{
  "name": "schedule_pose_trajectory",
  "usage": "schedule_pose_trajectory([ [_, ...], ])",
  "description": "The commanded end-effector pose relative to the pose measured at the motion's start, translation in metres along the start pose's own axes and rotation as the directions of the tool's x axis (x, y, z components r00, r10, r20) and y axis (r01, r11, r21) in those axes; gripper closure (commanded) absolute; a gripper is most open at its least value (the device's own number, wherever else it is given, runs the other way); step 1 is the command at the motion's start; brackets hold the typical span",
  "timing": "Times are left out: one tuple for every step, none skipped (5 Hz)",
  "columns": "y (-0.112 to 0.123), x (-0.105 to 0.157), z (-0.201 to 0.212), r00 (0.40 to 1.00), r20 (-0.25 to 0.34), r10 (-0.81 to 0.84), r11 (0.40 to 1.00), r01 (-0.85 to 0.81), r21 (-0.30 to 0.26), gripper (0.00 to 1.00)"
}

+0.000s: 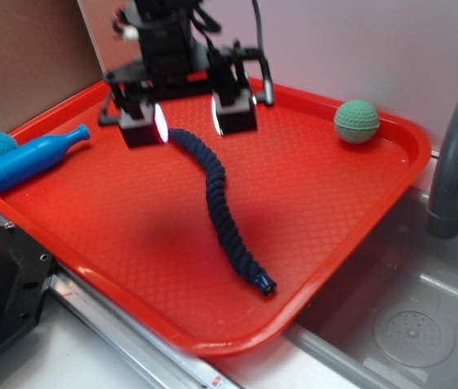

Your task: Grab the blue rope.

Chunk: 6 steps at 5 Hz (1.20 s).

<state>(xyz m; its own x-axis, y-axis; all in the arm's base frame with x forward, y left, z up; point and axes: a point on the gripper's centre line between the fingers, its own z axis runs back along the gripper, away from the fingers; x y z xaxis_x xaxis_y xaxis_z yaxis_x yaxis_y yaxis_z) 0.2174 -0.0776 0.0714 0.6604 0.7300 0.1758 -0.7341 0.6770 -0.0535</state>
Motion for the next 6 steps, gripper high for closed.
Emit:
schedule_pose_trajectory([
  [-0.007,-0.003,-0.041,1.0,-0.01,-0.016,0.999,0.016,0.03,0.0],
  [-0.001,-0.006,-0.054,1.0,-0.003,0.028,0.996,-0.028,0.089,0.0],
  [0.002,-0.007,-0.058,0.995,0.026,0.092,0.99,-0.094,0.101,1.0],
  [0.005,-0.006,-0.06,0.991,0.037,0.127,0.985,-0.13,0.117,1.0],
  [0.009,-0.005,-0.062,0.985,0.032,0.171,0.973,-0.174,0.15,1.0],
  [0.011,0.001,-0.042,0.974,0.055,0.221,0.956,-0.227,0.187,1.0],
])
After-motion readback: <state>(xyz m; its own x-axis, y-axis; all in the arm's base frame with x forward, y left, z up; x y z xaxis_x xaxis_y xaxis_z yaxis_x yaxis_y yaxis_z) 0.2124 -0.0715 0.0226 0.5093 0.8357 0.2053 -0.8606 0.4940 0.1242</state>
